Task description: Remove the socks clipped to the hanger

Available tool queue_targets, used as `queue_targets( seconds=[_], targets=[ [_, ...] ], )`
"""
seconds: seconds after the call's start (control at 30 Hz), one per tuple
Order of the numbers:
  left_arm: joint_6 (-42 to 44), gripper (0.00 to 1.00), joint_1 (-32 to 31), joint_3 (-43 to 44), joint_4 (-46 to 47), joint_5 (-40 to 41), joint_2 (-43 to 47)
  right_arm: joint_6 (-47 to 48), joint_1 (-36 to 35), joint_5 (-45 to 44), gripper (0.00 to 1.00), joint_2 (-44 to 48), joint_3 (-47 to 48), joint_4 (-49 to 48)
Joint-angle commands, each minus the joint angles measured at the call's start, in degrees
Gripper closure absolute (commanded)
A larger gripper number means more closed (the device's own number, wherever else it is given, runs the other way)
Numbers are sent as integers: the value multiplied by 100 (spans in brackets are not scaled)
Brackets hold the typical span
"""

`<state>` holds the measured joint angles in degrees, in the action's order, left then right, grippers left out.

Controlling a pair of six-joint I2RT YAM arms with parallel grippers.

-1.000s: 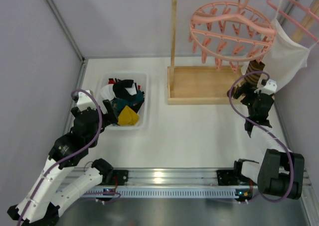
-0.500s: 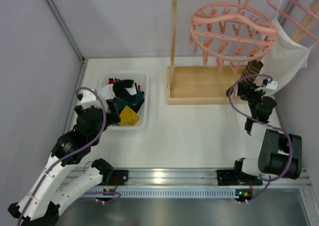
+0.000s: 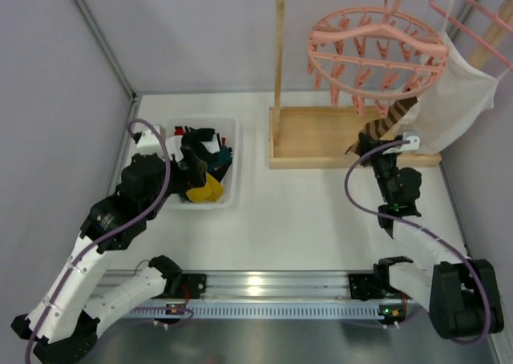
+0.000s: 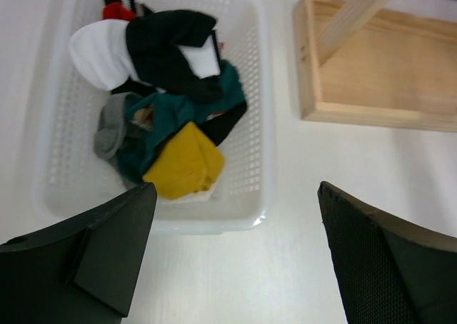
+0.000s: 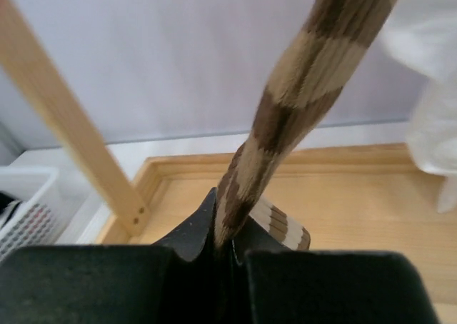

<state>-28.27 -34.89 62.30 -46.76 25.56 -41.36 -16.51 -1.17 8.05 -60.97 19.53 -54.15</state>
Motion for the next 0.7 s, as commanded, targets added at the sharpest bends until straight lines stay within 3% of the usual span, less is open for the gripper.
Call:
queue_targets(
  seconds=[0.0, 0.13, 0.23, 0.37, 0.53, 0.67],
  targets=[
    [-301, 2, 18, 807, 308, -929, -659, 535, -1066, -1120, 100, 428, 103, 791],
    [-451, 2, -376, 1659, 334, -817, -1346, 535, -1877, -1789, 100, 498, 174, 1135],
    [-373, 2, -1734, 2537, 335, 104, -1934, 544, -2509, -2342, 100, 367, 332, 1258],
    [84, 2, -2837, 3933, 300, 932, -2926, 597, -3335, -3237, 100, -203, 744, 1267],
    [1198, 2, -3173, 5606, 317, 1030, -4211, 254, -4005, -3530, 100, -556, 1000, 1162],
    [1719, 2, -3173, 6950, 299, 959, -5292, 342, -4514, -4380, 100, -749, 1438, 1635]
  ],
)
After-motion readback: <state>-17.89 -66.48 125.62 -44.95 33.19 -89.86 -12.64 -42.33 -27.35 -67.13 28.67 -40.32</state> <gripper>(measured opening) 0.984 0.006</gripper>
